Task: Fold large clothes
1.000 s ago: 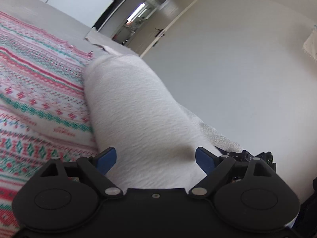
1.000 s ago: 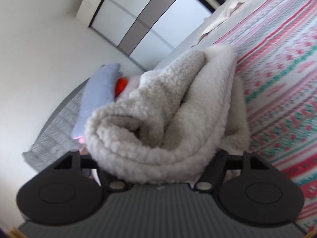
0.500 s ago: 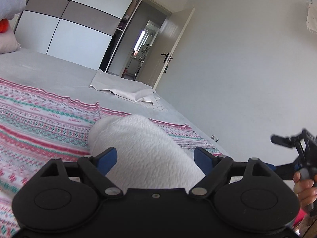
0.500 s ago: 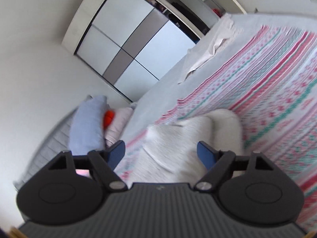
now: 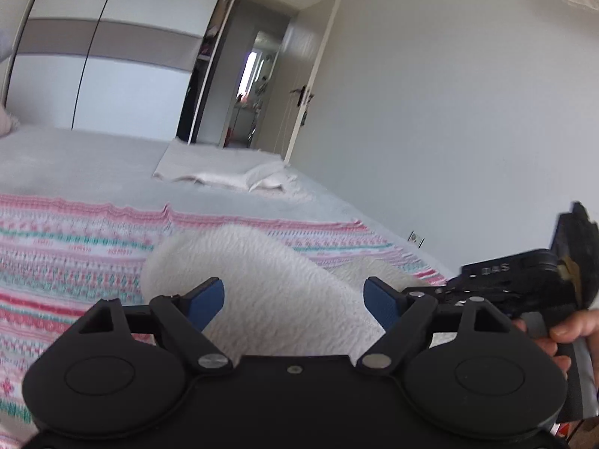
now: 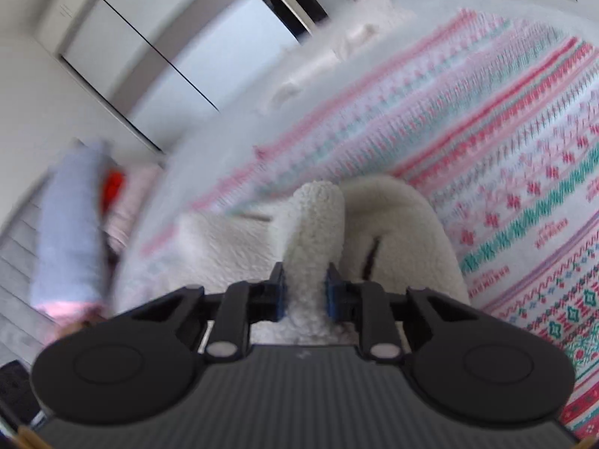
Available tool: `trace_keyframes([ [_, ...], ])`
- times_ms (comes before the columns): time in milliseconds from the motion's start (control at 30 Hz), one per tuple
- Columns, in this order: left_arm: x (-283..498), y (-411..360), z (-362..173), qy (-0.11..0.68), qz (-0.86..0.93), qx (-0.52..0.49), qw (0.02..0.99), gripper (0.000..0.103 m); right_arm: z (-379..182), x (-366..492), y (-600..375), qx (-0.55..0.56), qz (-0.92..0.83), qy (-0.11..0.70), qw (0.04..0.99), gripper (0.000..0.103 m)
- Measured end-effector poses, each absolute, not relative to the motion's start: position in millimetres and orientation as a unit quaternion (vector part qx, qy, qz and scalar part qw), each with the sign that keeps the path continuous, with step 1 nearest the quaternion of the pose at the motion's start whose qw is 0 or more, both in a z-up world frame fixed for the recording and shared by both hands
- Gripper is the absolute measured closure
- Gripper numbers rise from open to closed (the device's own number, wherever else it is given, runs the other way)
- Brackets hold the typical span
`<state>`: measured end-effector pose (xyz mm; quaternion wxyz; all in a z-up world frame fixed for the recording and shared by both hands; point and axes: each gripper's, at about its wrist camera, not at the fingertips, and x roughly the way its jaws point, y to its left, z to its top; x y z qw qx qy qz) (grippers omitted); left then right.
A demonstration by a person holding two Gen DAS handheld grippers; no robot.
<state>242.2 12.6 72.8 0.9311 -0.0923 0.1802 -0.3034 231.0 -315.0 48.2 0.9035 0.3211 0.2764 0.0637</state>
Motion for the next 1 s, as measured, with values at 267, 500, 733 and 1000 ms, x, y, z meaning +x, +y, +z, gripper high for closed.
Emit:
trace_keyframes([
  [267,254.2,-43.7,36.0,0.235,-0.261,0.024,0.936,0.021,-13.6,211.5,-315.2,0.296,-0.010,0.260,0.919,0.076],
  [500,241.0,-24.9,62.7,0.207,-0.260,0.011,0.943,0.023,37.6,189.6,-303.7,0.262,-0.031,0.193,0.945,0.058],
  [733,282.9,-61.0,76.0,0.210,-0.214,0.049,0.953,0.021,52.3,215.3,-263.5,0.146,-0.062,0.192,0.968,0.048],
  [1000,335.0,-56.8,24.9,0.341,-0.157,0.026,0.927,0.019,2.8,239.4,-283.0,0.211,-0.072,0.267,0.938,0.048],
])
